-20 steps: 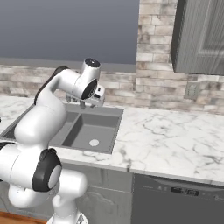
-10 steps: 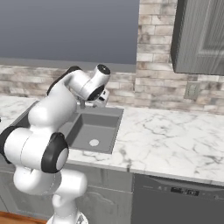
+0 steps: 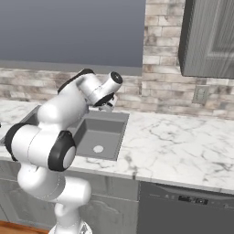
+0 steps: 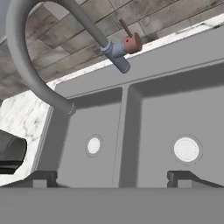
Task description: Turn on the sink faucet and place the jug under the water for a few seconds to fill it up.
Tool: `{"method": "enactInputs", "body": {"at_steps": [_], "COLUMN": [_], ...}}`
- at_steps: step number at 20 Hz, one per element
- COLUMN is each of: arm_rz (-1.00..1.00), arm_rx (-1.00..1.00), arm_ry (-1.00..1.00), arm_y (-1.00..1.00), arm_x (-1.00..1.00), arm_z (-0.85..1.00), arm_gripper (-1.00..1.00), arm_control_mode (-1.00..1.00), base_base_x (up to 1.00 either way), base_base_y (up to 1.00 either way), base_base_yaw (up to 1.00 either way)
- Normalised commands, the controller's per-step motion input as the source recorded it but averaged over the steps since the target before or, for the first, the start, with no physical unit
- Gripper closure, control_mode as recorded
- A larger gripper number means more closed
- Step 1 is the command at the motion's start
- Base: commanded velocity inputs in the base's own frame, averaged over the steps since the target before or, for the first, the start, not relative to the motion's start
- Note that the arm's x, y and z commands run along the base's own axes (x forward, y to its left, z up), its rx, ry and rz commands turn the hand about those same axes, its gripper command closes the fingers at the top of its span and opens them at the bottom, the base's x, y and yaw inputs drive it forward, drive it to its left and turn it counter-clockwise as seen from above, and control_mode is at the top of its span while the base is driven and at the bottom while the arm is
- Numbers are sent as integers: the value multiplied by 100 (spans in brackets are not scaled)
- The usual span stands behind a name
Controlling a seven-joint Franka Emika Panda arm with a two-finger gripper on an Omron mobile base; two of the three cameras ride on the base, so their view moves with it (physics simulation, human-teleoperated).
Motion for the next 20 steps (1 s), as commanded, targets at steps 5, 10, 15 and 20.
{"method": "enactInputs", "body": {"at_steps": [5,10,15,20], "arm_rz": [0,0,0,0], "arm_rx": [0,-1,-1,0], "arm_ry": [-14,-18,-11,-2], "arm_y": [14,19,18,2], "arm_x": [18,20,19,24], "arm_z": [-9,-12,-3,0], "arm_gripper": [-100,-100,-100,-100], "arm_control_mode": [-100,-100,-100,-100], "base_base_x": [0,0,0,0], "base_base_y": [0,0,0,0], "base_base_yaw": [0,0,0,0]}}
